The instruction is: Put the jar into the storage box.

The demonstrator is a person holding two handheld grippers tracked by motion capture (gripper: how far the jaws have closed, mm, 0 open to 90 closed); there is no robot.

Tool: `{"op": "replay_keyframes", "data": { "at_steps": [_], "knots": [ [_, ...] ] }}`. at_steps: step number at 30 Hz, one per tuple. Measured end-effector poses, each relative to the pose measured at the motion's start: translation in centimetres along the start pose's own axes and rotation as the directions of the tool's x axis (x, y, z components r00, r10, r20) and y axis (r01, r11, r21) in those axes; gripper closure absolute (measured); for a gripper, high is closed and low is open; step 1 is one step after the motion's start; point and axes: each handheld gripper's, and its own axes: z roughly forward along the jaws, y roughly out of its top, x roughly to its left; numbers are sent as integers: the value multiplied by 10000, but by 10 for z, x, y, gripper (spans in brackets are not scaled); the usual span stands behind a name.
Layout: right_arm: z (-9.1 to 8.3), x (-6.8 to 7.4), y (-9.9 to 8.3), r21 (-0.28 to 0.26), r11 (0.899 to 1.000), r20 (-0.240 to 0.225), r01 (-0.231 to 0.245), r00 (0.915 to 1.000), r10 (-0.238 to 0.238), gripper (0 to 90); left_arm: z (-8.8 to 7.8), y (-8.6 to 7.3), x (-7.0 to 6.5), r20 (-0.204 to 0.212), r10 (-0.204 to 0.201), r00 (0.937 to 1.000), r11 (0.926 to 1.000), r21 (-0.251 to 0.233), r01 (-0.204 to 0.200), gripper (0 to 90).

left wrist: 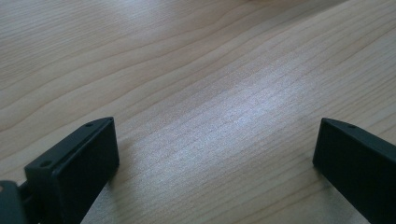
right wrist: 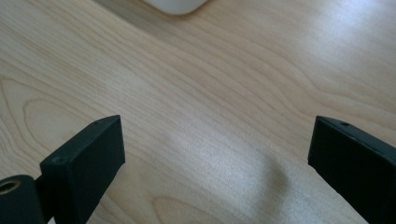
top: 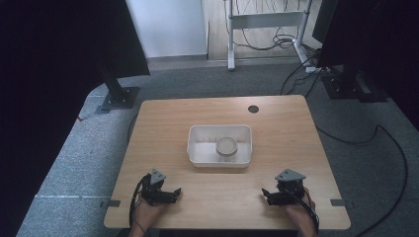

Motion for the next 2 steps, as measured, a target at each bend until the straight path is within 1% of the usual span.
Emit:
{"op": "replay_keyframes", "data": {
  "at_steps": [2],
  "knots": [
    [1,0,-1,123,9999,-12,-18,10000,18,34,0,0,0,1,-6,10000,10000,-2,6,0]
  ]
}}
